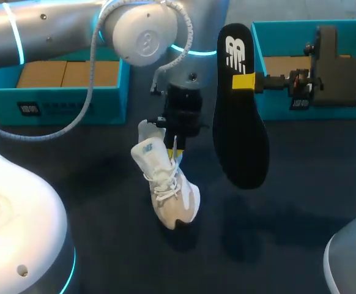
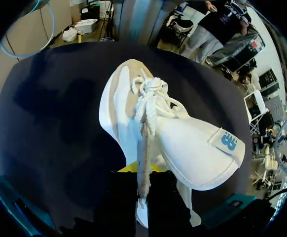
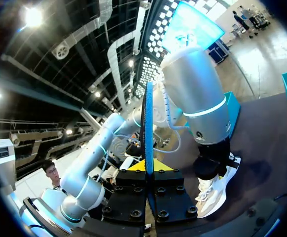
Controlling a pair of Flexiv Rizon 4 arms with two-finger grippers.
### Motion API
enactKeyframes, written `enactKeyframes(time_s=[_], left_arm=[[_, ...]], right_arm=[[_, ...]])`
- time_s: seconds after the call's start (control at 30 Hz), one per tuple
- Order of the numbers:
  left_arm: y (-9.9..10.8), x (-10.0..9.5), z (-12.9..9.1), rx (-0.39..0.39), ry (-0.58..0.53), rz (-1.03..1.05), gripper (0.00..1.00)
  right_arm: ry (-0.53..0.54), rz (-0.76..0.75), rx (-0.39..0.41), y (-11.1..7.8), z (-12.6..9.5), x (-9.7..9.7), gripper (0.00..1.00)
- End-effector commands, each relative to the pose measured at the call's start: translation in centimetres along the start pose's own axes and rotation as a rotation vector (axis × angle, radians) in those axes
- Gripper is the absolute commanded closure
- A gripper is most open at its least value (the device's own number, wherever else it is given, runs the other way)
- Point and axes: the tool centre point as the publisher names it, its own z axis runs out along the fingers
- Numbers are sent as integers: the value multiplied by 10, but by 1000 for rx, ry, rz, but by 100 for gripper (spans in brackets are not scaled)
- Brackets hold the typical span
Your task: Take the shoe out of the shoebox, open the shoe tongue, remove and reinsert the insole, then place the shoe into the shoebox
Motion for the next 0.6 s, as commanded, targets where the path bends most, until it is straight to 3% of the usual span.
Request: enactKeyframes(time_s=[0.03,0.6], left_arm=[[0,-8,-2,4,73,44,100],[-12,-31,26,16,112,133,100]], right_arm=[[0,0,-1,0,3,-1,100],[0,0,-1,0,3,-1,100]])
